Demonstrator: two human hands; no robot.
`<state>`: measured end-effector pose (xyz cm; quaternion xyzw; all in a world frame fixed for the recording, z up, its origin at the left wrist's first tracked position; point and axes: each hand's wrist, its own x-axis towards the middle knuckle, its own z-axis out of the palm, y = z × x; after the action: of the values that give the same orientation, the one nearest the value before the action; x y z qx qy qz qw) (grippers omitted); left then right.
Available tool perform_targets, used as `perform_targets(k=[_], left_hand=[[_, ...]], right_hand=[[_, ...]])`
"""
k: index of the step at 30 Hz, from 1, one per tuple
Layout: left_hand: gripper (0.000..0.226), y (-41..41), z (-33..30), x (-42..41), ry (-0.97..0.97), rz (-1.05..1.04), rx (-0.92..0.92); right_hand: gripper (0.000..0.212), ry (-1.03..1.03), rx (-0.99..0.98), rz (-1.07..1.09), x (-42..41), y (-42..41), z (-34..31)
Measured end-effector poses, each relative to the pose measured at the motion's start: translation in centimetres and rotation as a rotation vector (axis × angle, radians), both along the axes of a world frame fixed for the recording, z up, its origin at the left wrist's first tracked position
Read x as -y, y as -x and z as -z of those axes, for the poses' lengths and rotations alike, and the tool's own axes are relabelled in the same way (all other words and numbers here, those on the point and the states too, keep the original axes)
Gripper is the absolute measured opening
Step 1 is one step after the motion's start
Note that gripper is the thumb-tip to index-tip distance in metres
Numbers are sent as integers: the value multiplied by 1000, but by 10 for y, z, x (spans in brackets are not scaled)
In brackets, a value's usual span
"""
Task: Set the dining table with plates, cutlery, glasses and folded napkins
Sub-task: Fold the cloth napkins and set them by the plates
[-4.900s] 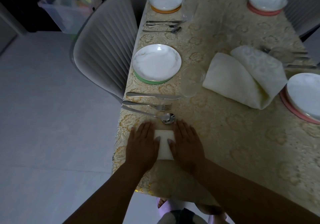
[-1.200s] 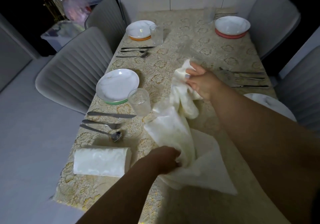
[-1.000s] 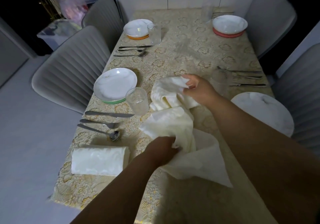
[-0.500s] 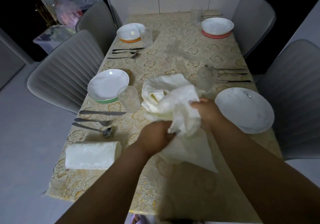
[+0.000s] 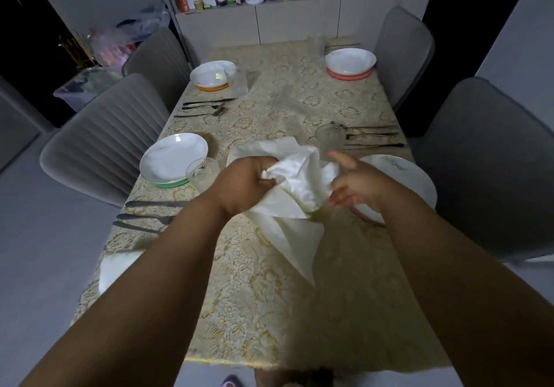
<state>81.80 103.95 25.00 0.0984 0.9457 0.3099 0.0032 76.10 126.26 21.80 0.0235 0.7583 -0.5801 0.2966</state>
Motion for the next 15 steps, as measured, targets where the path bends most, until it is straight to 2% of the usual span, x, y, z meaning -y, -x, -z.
perform_targets(k=[3,5,7,9,11,14,15], left_hand=[[5,-8,-15,-2,-101,46,82],[5,-11,-26,-2,-110,35,104],[15,-10,-32,1,24,-32,91],[20,-6,-31,10,243,-126,53],[28,-2,-27,18,436,-184,77],[33,2,-26,26,652,-231,134],[32,3,-29,27,666,-262,121]], right_hand=[[51,-68,246,-223,-7,-9,14],[32,-101,277,-240,-10,-12,26],[24,-99,227,-84,-14,-7,34],[34,-65,144,102,-19,2,35],[33,-18,30,208,-22,7,23],[2,58,-146,300,-21,11,-1],[12,83,-183,313,-19,11,-10]])
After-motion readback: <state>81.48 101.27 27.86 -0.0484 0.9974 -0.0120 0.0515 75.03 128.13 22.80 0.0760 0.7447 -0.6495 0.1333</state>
